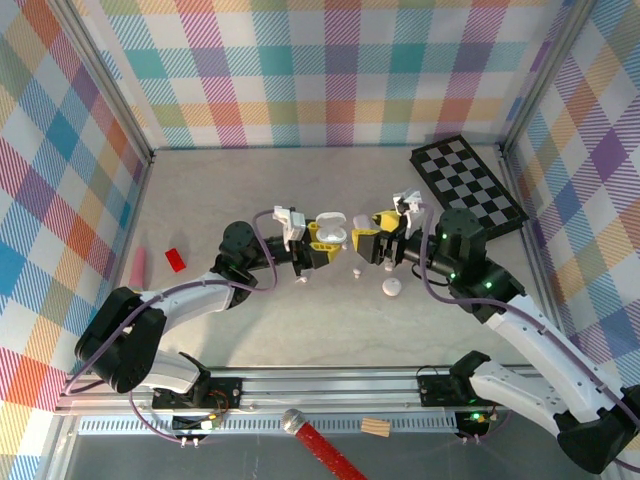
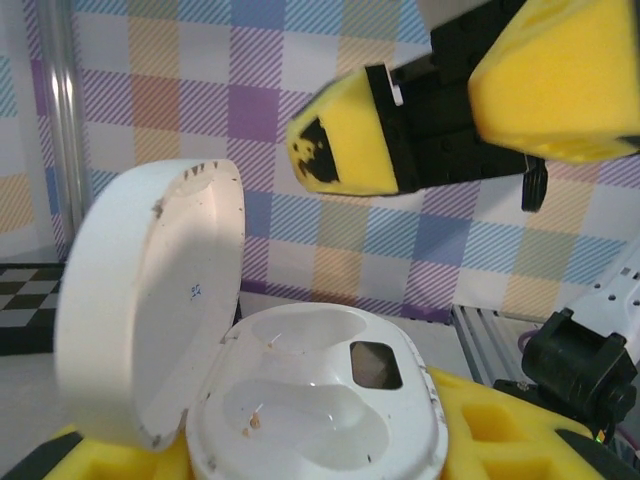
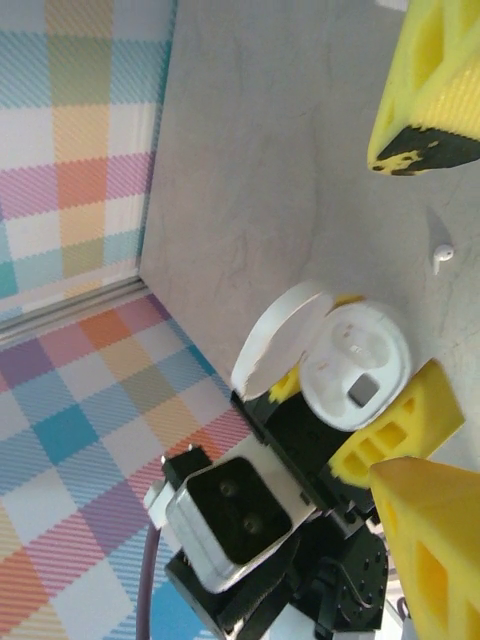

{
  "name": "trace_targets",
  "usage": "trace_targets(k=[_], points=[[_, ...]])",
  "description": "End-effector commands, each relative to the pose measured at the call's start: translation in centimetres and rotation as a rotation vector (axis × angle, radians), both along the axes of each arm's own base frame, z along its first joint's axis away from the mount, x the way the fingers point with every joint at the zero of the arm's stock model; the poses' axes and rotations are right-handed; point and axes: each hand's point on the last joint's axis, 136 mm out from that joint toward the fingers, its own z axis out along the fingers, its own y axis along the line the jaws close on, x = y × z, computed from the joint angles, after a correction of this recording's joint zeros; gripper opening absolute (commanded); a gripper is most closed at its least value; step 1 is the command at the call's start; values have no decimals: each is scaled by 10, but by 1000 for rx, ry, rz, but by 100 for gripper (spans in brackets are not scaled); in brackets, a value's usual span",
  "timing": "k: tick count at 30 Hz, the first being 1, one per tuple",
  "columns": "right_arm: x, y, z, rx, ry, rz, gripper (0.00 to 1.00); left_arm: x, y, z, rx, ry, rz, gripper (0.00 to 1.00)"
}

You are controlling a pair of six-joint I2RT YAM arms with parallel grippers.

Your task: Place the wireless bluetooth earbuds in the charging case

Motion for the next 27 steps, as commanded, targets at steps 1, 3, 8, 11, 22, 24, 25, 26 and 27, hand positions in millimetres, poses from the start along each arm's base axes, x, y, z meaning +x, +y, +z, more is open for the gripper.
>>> trace_targets(k=[1,3,8,11,22,24,25,26,27], points=[[14,-24,-35,-47,141,-162,73,2,14,13,-62,-29,31,37],[22,-38,-59,-69,229,-242,72,5,22,12,-65,-30,60,37],[27,-35,-115,-144,353,-215,72,5,35,13,-68,-35,94,37],[31,-20,-145,-166,462,-145,71,4,37,14,-65,-31,96,36],[76,8,-238,-200,714,-70,65,6,39,12,-65,-18,112,36],[81,10,-250,-213,722,-65,65,6,39,12,-66,-15,112,36],[82,11,-255,-216,727,-59,65,6,39,13,-65,-15,112,36],[83,13,-259,-219,733,-50,65,6,39,13,-64,-14,113,36],[83,15,-261,-218,740,-36,65,6,39,12,-59,-11,113,36]])
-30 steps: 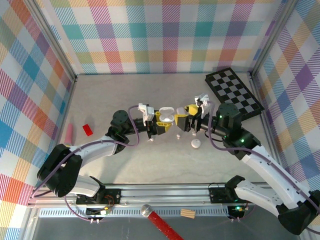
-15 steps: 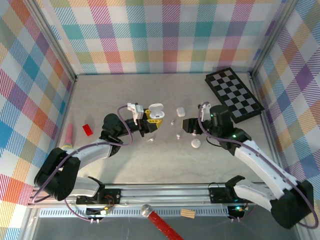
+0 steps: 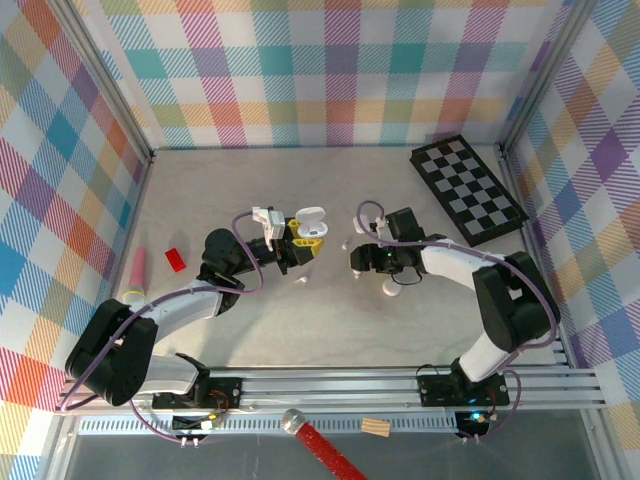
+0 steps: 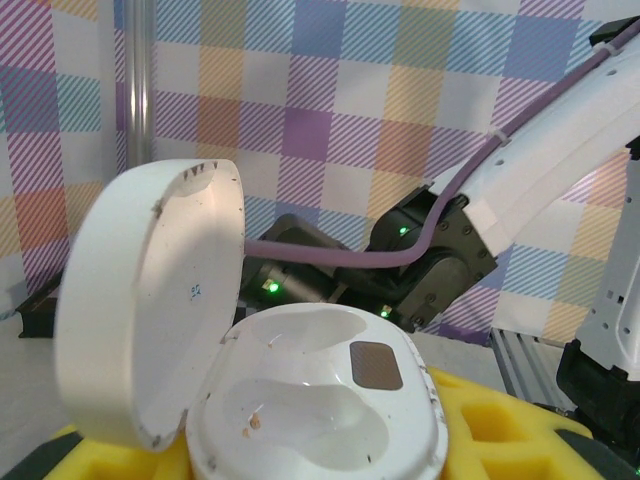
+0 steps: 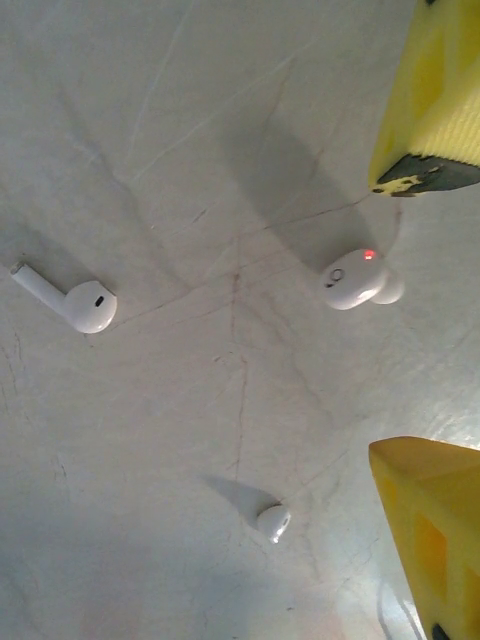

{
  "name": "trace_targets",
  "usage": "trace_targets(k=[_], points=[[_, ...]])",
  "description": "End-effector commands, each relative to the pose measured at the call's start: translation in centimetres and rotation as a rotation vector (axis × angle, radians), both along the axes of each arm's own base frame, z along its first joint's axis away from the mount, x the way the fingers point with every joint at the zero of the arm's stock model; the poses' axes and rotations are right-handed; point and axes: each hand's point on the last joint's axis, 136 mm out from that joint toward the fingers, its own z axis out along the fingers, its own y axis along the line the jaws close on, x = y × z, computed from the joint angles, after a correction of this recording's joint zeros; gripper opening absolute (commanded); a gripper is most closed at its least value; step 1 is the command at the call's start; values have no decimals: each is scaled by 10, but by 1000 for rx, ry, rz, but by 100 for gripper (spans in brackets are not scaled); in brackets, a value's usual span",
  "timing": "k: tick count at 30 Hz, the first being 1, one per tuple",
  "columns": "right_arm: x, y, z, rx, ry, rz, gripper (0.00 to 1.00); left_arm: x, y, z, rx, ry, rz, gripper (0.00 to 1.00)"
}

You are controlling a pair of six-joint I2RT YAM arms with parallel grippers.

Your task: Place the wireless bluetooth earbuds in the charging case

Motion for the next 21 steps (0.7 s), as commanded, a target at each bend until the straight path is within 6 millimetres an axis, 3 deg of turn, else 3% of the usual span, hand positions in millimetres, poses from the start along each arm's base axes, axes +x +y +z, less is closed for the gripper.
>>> trace_targets(k=[1,5,15,21], points=[[13,18,12,79,-43,54,65,-3,5,10,-19,-23,8,36],[16,22,4,87,-17,61,65,-3,6,9,-12,-17,14,36],[-4,24,-20,115,67,93,65,2,4,8,-10,-7,18,36],[-9,24,-21,121,77,98,56,1,3,8,-9,-3,11,36]])
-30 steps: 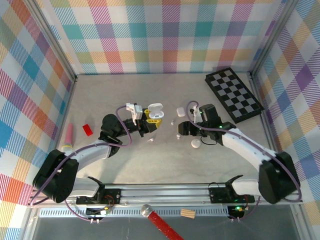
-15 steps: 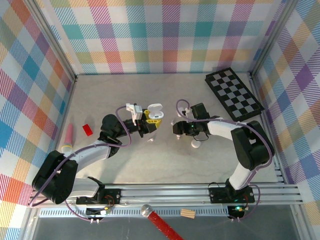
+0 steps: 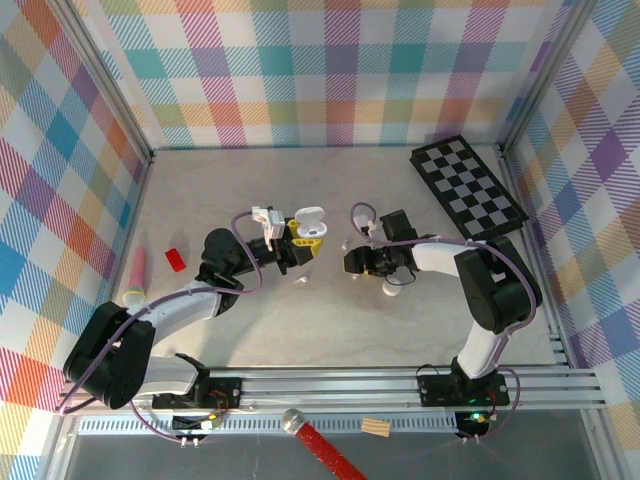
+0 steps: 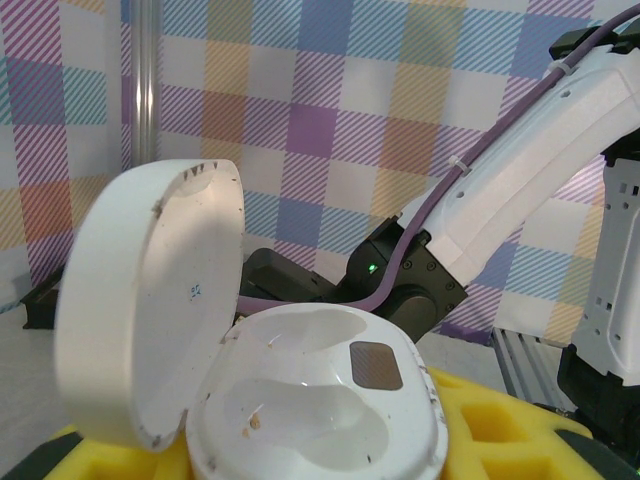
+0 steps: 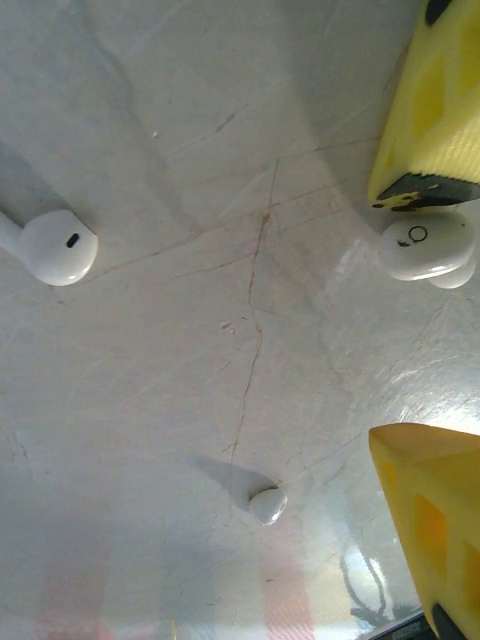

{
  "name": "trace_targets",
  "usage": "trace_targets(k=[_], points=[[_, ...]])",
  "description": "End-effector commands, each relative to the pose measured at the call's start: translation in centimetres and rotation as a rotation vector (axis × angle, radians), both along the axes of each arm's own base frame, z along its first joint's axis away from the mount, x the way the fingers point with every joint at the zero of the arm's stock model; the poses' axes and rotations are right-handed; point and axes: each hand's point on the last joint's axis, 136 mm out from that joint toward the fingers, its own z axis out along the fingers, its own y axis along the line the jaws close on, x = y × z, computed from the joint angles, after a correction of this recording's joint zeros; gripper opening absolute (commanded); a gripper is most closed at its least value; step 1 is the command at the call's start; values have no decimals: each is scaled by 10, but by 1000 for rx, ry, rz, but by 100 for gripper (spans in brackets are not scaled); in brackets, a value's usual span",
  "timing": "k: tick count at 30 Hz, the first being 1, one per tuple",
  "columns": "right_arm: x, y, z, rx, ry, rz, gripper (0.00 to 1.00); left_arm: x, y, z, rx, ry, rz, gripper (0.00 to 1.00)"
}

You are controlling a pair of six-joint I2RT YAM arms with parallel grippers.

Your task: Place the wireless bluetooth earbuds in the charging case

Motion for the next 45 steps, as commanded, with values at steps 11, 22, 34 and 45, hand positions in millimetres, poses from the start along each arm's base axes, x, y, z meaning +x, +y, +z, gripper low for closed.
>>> trace_targets(k=[11,22,34,45], points=[[-5,5,-2,40,27,16,43,0,2,7,-12,-17,-3,36],[-15,3,-12,33,71,32,39,-1,2,6,-9,-21,-6,36],[-7,-4,9,-72,-26,-40,43,23,21,-4,5,7,137,34],[-12,-5,21,-478,-180,-122,43,72,100,1,-123,20,388,34]])
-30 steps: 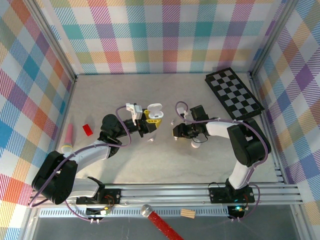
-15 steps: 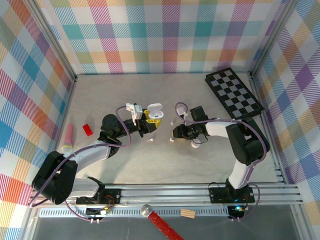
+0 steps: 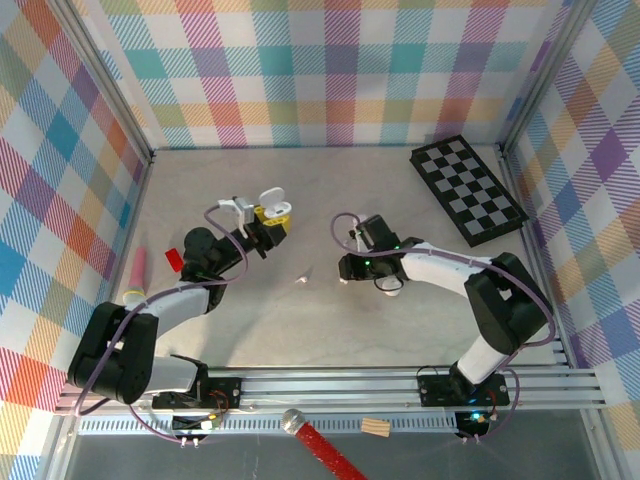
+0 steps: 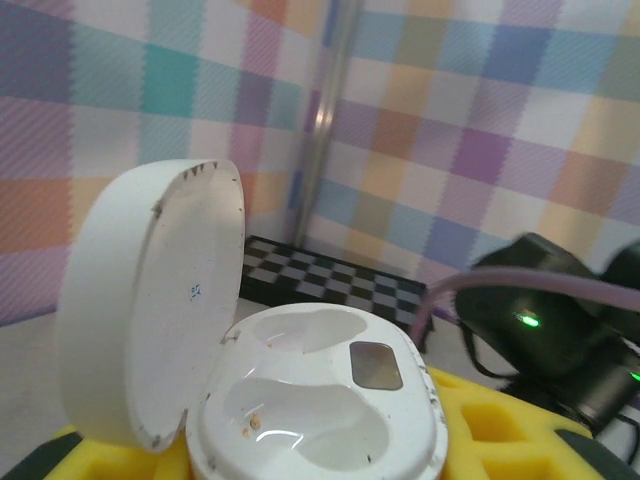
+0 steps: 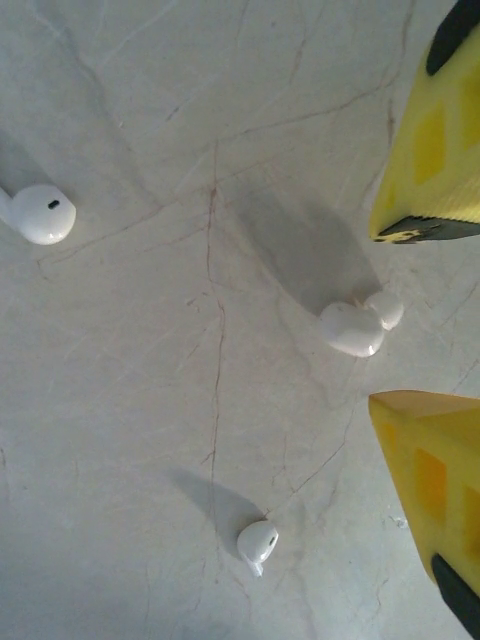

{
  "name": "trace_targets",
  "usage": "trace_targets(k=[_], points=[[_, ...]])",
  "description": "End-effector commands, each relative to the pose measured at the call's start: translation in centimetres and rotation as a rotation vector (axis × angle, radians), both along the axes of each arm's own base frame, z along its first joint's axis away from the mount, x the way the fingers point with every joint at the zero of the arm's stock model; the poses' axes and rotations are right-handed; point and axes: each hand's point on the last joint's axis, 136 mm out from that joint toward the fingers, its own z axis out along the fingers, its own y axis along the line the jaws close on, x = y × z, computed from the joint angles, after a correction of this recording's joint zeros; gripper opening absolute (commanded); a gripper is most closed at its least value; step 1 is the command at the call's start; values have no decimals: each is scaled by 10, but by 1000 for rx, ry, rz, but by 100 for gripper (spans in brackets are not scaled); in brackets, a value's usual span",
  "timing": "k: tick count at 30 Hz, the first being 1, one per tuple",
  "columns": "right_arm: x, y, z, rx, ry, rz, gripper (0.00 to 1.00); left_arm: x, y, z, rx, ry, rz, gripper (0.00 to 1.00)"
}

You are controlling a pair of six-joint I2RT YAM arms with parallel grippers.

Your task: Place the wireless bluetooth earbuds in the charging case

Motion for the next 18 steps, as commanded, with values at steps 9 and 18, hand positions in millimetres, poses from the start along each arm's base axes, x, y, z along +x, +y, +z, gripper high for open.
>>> trace_targets(k=[9,18], points=[[5,1,-8,-487,-114,-63,42,12,53,25,-87,-80,137,34],[6,15,-16,-704,-171,2,40,19,83,33,-94,-79,228,34]])
